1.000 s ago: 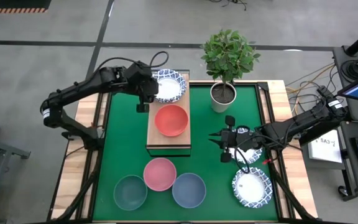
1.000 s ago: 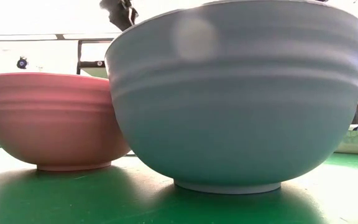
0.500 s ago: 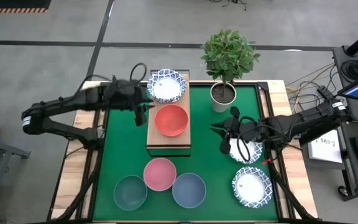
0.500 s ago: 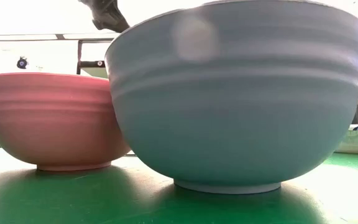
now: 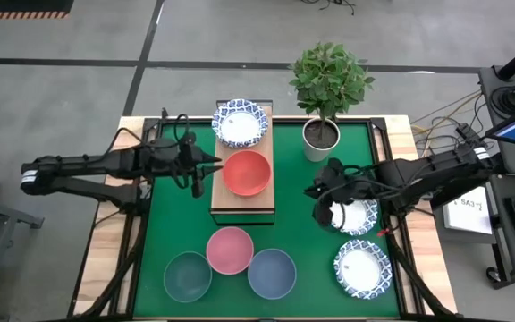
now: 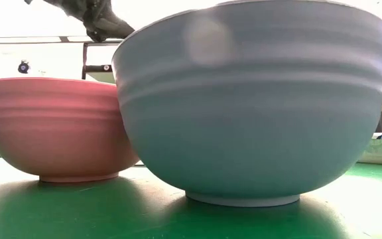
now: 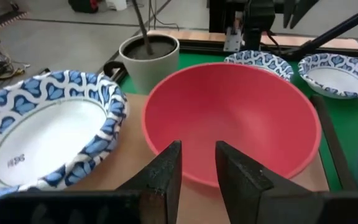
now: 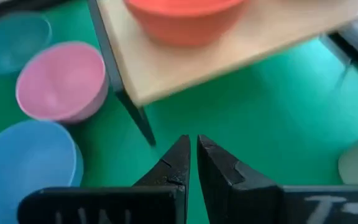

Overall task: Place and stack bowls onto a shelf
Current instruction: Stack the blue bowl on top of the orange bowl on the shelf

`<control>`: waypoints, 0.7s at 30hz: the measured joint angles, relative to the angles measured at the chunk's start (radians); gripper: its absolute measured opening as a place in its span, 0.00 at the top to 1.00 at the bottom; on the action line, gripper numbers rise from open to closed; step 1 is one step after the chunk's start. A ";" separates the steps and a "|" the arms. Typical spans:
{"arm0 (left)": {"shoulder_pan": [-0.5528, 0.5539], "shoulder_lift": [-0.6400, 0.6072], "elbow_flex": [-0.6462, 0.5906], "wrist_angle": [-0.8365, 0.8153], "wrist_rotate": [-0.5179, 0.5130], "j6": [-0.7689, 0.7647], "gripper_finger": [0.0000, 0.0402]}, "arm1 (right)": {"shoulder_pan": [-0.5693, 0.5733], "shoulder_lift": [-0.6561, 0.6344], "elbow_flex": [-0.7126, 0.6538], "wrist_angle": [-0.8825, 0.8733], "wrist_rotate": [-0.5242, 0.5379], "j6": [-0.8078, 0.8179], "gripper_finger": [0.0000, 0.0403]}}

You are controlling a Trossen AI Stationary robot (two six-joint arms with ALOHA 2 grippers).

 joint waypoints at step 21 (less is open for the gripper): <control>0.000 -0.048 0.051 -0.165 0.000 -0.046 0.80 | -0.001 0.207 0.126 -0.303 -0.353 0.361 0.91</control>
